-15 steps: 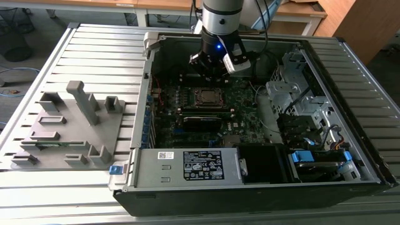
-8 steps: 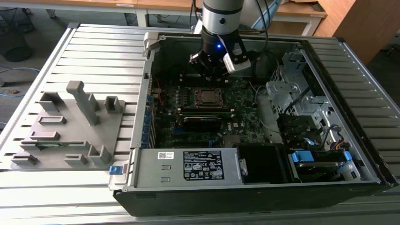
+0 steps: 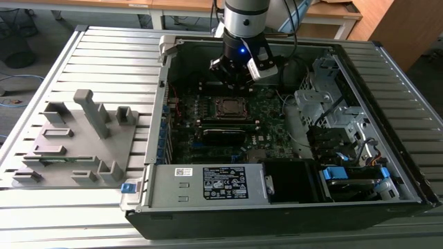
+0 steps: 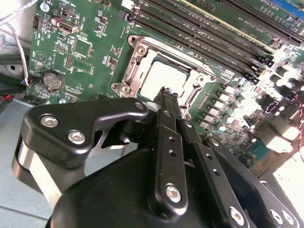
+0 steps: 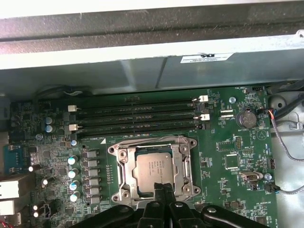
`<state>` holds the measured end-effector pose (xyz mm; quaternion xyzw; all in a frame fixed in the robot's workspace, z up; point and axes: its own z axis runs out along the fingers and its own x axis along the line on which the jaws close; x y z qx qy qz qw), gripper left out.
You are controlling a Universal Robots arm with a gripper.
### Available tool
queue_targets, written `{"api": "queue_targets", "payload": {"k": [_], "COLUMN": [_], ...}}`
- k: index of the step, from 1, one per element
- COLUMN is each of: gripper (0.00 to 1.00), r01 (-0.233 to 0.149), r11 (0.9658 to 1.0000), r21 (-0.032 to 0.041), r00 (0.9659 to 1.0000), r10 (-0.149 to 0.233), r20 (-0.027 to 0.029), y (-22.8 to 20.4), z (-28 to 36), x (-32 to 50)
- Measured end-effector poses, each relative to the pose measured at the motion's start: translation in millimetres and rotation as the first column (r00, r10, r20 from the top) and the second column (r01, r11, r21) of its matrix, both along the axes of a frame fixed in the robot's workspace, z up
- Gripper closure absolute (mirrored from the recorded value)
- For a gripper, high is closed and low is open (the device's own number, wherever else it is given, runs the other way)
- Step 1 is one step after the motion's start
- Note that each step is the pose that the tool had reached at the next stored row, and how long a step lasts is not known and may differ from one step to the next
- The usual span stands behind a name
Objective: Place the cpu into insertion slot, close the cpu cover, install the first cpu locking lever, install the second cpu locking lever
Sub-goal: 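Install the second cpu locking lever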
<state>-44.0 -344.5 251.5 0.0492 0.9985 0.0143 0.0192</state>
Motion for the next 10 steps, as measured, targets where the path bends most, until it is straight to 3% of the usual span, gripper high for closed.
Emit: {"api": "queue_targets", "payload": {"k": [10], "gripper": [0.89], "r01": [0.000], "r11": [1.0000], "r21": [-0.0001], "r00": [1.0000], "r10": [0.000], "r20": [-0.0001], "y": [0.0], "z": [4.1], "x": [0.0]}}
